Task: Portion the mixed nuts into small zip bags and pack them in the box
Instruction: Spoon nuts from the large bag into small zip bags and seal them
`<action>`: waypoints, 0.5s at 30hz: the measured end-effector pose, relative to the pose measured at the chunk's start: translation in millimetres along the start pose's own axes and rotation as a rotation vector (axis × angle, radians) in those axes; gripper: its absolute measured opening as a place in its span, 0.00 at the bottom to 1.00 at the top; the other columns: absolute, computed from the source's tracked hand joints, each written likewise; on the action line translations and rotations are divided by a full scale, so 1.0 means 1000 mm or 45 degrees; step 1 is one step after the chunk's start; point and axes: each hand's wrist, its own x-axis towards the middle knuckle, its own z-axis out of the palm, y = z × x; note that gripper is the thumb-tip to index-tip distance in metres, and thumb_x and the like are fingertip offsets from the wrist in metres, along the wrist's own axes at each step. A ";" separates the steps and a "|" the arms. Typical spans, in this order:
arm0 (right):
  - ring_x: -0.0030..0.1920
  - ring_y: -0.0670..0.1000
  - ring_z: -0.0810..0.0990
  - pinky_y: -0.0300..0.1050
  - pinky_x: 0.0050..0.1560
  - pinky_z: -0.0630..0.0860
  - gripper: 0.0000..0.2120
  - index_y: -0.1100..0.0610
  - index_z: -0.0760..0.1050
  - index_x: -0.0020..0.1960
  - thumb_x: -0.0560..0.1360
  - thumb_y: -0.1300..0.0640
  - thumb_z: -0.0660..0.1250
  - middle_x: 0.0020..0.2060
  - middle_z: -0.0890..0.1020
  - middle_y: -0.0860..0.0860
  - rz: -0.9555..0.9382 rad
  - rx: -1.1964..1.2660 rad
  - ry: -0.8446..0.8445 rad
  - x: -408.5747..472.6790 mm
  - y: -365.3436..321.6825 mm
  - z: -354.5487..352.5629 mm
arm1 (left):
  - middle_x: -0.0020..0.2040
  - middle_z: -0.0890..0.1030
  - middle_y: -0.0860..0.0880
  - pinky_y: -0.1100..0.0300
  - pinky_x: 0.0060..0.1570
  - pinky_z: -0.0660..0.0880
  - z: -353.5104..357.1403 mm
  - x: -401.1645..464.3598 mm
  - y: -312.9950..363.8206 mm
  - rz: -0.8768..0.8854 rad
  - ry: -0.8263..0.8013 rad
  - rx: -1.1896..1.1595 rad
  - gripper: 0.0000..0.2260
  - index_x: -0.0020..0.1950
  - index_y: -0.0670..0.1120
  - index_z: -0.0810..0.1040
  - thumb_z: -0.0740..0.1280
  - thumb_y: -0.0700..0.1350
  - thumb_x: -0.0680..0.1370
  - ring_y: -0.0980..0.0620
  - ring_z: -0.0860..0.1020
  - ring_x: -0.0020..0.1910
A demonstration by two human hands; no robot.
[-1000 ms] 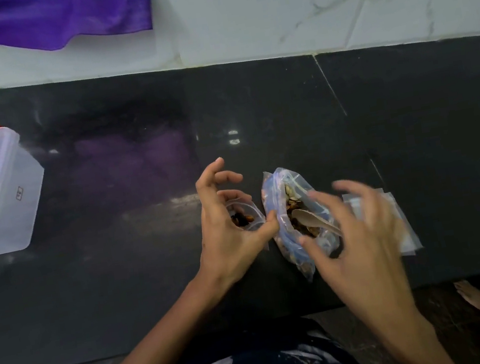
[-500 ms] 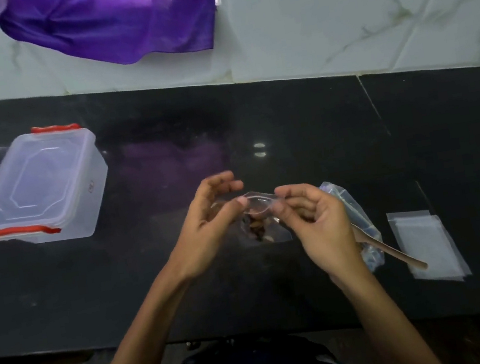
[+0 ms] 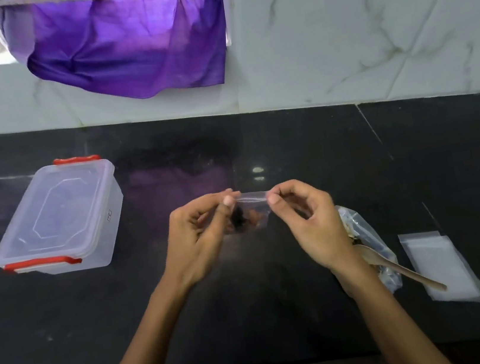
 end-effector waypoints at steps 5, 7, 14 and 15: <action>0.44 0.43 0.81 0.39 0.49 0.76 0.04 0.53 0.76 0.45 0.78 0.58 0.64 0.39 0.80 0.44 -0.097 0.082 0.023 0.012 -0.005 0.009 | 0.37 0.80 0.51 0.70 0.33 0.73 0.006 0.010 -0.002 0.145 0.108 -0.008 0.13 0.44 0.43 0.79 0.61 0.49 0.80 0.57 0.80 0.36; 0.40 0.42 0.80 0.36 0.43 0.76 0.03 0.53 0.74 0.45 0.78 0.58 0.64 0.38 0.80 0.46 -0.153 0.105 0.068 0.015 -0.008 0.015 | 0.35 0.76 0.55 0.72 0.32 0.69 0.008 0.015 -0.005 0.233 0.194 0.184 0.17 0.41 0.43 0.76 0.58 0.53 0.80 0.60 0.76 0.34; 0.35 0.44 0.80 0.35 0.37 0.77 0.01 0.53 0.74 0.47 0.77 0.56 0.65 0.37 0.80 0.48 0.112 0.227 0.085 0.033 0.005 0.037 | 0.30 0.72 0.52 0.61 0.24 0.69 0.015 0.031 -0.035 0.066 0.163 0.120 0.15 0.40 0.49 0.71 0.56 0.56 0.81 0.55 0.72 0.27; 0.36 0.45 0.81 0.36 0.38 0.77 0.03 0.54 0.76 0.48 0.76 0.56 0.67 0.37 0.82 0.48 0.207 0.290 0.057 0.034 0.007 0.039 | 0.30 0.73 0.52 0.60 0.24 0.70 0.016 0.032 -0.036 0.012 0.143 0.049 0.13 0.41 0.51 0.73 0.57 0.55 0.81 0.56 0.72 0.26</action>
